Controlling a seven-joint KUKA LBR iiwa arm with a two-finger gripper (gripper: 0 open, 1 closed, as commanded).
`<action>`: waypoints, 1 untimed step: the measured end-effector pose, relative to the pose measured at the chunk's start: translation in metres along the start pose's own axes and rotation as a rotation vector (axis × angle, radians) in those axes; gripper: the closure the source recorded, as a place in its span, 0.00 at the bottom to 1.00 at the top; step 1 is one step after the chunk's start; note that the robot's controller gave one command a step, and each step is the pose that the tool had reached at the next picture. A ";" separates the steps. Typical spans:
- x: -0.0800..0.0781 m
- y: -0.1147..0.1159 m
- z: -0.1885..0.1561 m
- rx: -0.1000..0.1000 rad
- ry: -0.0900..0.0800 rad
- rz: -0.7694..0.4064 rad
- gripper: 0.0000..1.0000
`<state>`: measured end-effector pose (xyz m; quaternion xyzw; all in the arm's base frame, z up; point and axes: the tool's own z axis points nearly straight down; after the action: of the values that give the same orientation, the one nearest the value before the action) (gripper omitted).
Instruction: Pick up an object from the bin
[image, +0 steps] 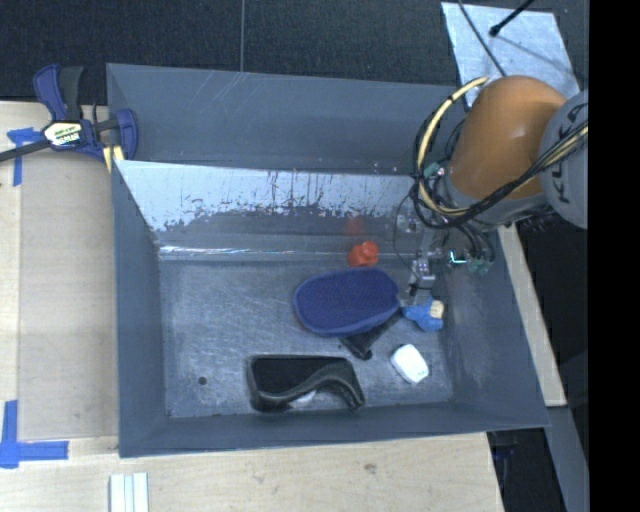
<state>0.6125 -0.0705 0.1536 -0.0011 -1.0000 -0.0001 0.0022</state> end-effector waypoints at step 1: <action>0.027 -0.034 0.087 0.001 -0.001 -0.142 0.00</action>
Offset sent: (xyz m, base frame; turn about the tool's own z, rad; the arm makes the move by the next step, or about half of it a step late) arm -0.0261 -0.0322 -0.0836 -0.1451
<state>0.5846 -0.1045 0.0666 0.0699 -0.9975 0.0000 0.0019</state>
